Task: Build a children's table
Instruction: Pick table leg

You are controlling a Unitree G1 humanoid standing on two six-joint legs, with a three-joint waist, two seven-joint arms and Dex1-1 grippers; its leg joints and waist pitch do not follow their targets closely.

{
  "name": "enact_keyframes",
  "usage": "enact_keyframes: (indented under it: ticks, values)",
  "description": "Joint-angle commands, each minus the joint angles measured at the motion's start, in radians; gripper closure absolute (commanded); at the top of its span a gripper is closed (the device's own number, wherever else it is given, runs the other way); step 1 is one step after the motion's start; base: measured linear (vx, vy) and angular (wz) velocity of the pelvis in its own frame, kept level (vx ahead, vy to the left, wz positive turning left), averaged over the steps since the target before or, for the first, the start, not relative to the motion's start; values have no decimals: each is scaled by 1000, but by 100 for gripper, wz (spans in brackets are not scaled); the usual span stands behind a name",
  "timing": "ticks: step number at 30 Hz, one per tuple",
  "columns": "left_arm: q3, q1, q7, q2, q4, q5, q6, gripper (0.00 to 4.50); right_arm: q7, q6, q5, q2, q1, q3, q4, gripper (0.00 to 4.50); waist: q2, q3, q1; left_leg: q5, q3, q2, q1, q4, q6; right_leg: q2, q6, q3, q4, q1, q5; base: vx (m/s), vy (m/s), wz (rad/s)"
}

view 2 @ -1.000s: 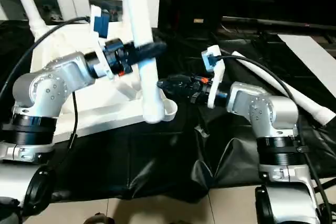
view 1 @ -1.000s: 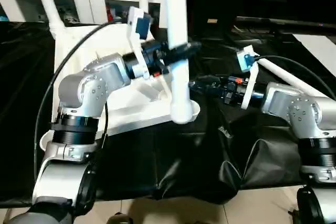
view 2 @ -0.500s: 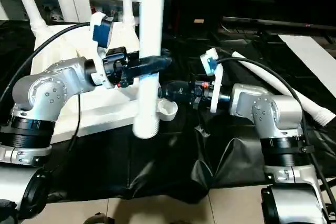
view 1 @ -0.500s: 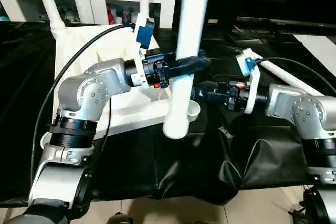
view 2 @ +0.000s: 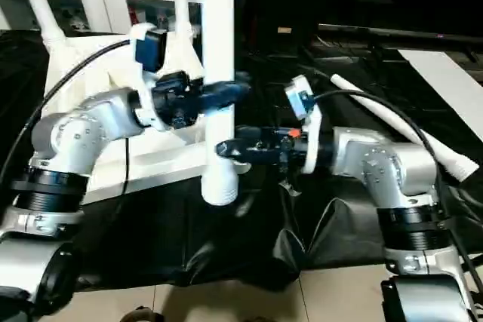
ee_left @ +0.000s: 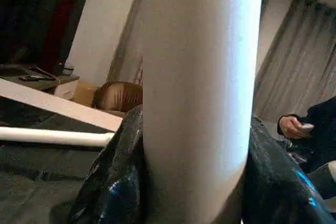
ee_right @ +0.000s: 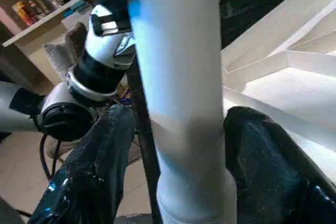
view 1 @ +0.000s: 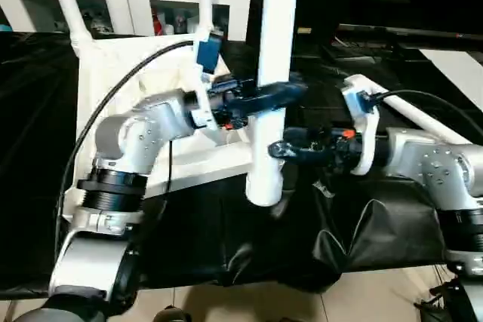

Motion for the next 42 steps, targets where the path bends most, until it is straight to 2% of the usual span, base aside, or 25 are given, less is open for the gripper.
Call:
enact_keyframes:
  ticks: [1, 6, 11, 17, 28, 36, 42]
  values:
    - [2, -30, -13, 1, 1, -9, -8, 265, 8, -19, -7, -20, 5, 14, -15, 148, 8, -84, 3, -102, -3, 22, 19, -59, 4, -58, -233, 44, -64, 65, -74, 0, 0, 0]
    - [-5, -25, -30, -8, -25, -24, 8, 265, -13, -89, -68, 11, -11, 60, 29, 148, 8, -84, 2, -103, -3, 21, 17, -59, -3, -60, -230, 44, -65, 64, -89, 0, 0, 0]
    - [-15, -23, -27, -22, -29, -27, 9, 265, -7, -106, -70, 46, -35, 75, 49, 148, 6, -85, 1, -95, -2, 22, 18, -58, 8, -59, -239, 45, -62, 64, -60, 0, 0, 0]
    - [-21, -20, -38, -22, -35, -29, 15, 265, 32, -119, -66, 43, -47, 94, 63, 148, 2, -84, 1, -100, -2, 23, 18, -58, 9, -60, -233, 45, -63, 64, -76, 0, 0, 0]
    - [-23, -15, -33, -34, -47, -28, 16, 265, 75, -116, -62, 40, -41, 124, 62, 148, 3, -85, 2, -90, -2, 23, 17, -58, 14, -60, -233, 45, -62, 65, -67, 0, 0, 0]
    - [-22, -17, -33, -35, -47, -27, 15, 265, 79, -103, -58, 44, -41, 120, 69, 227, 5, -84, 2, -94, -3, 22, 17, -58, 14, -60, -232, 45, -62, 65, -76, 0, 0, 0]
    - [-30, -8, -45, -26, -53, -16, 13, 265, 84, -100, -53, 41, -38, 119, 66, 251, 4, -85, 2, -95, -2, 22, 18, -57, 15, -59, -236, 44, -62, 64, -67, 0, 0, 0]
